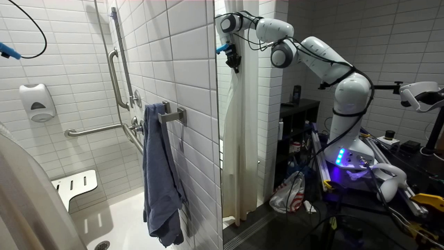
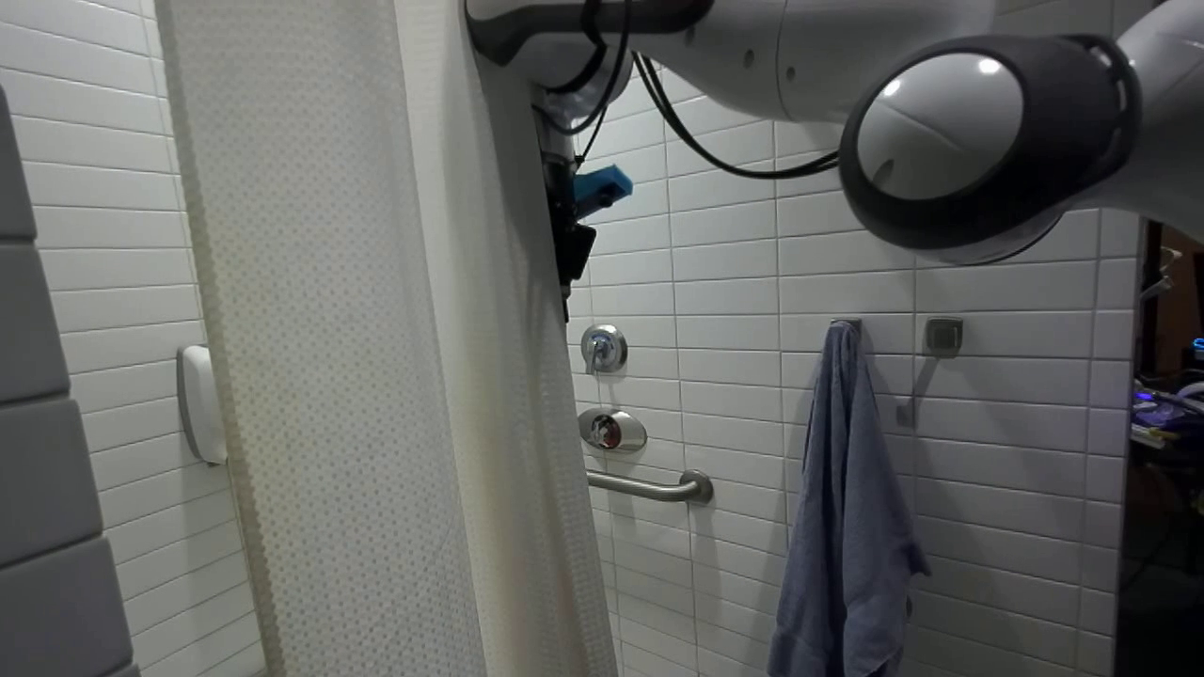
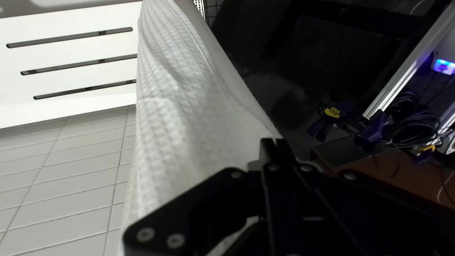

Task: Pull the curtain to the left

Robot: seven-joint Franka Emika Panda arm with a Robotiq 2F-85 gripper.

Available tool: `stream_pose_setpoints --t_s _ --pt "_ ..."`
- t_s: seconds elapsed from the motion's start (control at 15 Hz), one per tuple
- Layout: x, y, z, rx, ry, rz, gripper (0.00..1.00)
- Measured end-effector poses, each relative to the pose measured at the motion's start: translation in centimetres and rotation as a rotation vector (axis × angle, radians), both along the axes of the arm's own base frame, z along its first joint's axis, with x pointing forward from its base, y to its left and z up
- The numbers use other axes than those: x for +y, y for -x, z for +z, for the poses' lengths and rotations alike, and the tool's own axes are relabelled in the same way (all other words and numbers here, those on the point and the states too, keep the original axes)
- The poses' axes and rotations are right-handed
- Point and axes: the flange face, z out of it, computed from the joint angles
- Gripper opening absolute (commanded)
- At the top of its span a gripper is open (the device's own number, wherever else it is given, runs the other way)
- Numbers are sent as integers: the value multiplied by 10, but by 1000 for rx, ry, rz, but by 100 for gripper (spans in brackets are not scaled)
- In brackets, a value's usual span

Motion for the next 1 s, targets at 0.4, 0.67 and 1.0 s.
stream_pose_setpoints --t_s 0.4,0.67,1.0 --pt "-3 1 6 -9 -8 -2 1" --pt "-7 2 13 -19 -15 -4 1" --pt "-4 3 13 -20 -25 33 1"
